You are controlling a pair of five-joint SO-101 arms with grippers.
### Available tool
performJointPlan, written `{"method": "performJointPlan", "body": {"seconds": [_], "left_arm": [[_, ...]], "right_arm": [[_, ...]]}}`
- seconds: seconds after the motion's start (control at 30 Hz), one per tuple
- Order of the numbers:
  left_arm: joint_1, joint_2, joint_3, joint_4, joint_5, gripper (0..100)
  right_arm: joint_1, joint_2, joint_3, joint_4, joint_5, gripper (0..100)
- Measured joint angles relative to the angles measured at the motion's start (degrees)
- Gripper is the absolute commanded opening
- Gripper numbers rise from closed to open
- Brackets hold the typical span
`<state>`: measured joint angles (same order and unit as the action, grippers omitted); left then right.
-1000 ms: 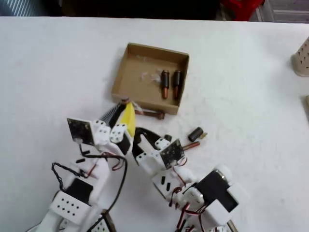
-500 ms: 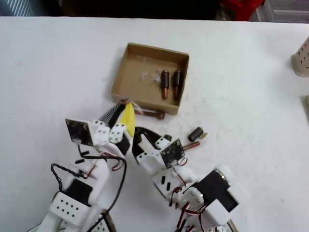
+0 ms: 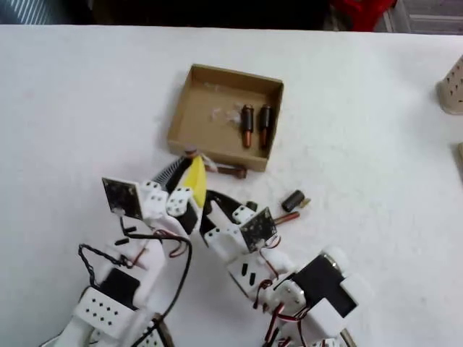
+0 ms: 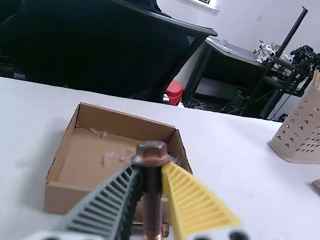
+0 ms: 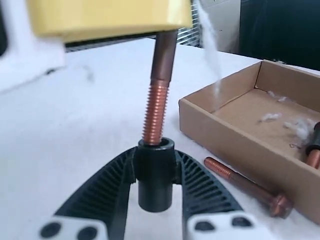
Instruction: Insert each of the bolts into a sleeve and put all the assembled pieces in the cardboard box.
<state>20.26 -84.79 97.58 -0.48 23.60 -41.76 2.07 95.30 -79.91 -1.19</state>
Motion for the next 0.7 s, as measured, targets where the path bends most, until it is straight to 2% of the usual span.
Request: {"method": "performJointPlan", "body": {"seconds": [0.4, 0.7], "left_arm": [[0.18, 1.67, 0.0, 1.32, -2.73, 2], [1.41, 13.8, -0.26, -8.53, -2.9, 2]], "right_arm": [[-0.09, 0.09, 0.09, -2.2, 0.0, 1.6], [1.85, 0.09, 0.18, -2.2, 0.0, 1.6]]}}
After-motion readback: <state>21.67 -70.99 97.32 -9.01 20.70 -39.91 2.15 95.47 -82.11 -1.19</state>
